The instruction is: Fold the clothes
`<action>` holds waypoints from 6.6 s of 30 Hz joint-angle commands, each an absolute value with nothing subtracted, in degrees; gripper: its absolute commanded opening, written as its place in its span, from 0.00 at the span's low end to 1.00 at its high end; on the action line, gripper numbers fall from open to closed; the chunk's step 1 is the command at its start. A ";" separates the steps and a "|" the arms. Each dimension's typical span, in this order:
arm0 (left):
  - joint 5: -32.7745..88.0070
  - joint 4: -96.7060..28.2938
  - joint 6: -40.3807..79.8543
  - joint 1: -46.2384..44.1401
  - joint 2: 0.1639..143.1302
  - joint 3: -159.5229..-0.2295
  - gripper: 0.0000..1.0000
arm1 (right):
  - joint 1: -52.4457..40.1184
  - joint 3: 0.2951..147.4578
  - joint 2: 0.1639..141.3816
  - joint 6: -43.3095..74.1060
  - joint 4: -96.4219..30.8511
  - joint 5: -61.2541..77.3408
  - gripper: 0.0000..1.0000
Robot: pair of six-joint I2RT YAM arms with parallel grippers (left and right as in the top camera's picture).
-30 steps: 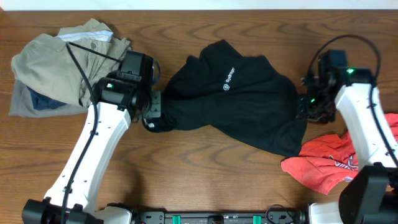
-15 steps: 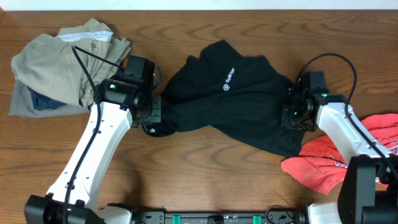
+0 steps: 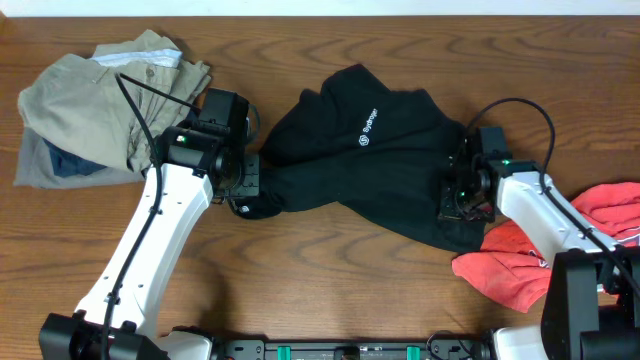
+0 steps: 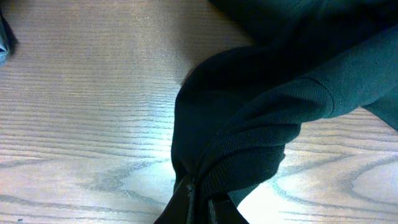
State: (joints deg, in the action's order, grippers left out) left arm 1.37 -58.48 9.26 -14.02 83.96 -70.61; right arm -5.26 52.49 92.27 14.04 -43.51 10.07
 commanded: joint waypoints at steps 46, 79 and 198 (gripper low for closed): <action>-3.68 -53.67 10.20 -13.82 86.00 -70.26 0.06 | 7.11 59.02 100.16 22.26 -28.80 3.11 0.53; -10.63 -52.21 5.74 -13.69 83.20 -78.74 0.06 | 7.57 78.54 94.74 11.00 -46.00 10.94 0.01; 0.89 -48.16 4.75 -9.34 103.88 -95.79 0.06 | -0.91 85.54 121.84 18.83 -21.04 14.90 0.40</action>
State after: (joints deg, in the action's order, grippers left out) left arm 1.32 -47.99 5.30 -9.39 103.79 -95.57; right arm -0.89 85.69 121.89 18.11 -21.96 14.31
